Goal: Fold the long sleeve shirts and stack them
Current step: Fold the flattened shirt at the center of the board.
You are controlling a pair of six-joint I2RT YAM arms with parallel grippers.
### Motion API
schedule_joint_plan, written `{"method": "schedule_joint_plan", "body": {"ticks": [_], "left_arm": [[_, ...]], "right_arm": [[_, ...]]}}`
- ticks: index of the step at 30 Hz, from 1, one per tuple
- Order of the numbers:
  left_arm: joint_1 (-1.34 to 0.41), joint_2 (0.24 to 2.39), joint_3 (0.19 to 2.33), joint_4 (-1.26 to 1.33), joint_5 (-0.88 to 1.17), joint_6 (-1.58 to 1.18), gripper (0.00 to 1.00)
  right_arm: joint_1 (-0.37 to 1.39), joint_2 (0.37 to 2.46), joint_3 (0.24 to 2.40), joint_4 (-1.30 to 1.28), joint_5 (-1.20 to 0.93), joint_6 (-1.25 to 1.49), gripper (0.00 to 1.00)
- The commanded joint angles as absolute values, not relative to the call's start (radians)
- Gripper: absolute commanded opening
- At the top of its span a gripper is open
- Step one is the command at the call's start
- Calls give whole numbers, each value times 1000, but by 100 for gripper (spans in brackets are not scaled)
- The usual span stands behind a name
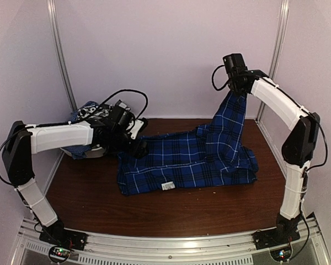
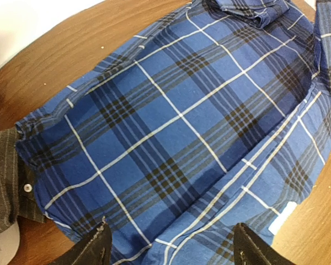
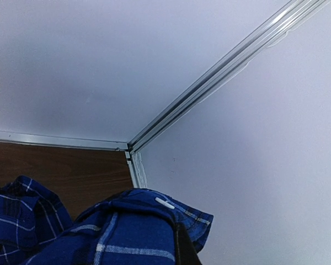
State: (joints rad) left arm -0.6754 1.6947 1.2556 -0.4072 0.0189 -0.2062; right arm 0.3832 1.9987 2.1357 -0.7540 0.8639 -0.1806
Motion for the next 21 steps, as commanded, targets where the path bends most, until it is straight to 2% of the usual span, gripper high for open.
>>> {"method": "schedule_joint_plan", "body": {"ticks": [1, 13, 21], "left_arm": [[-679, 1689, 1249, -316, 87, -267, 77], [-716, 1687, 1195, -275, 115, -306, 78], [-733, 1677, 1144, -249, 102, -330, 78]], "right_arm": [[398, 2027, 2218, -681, 931, -239, 3], [470, 2015, 2165, -615, 990, -286, 3], [538, 1963, 2035, -773, 994, -129, 1]]}}
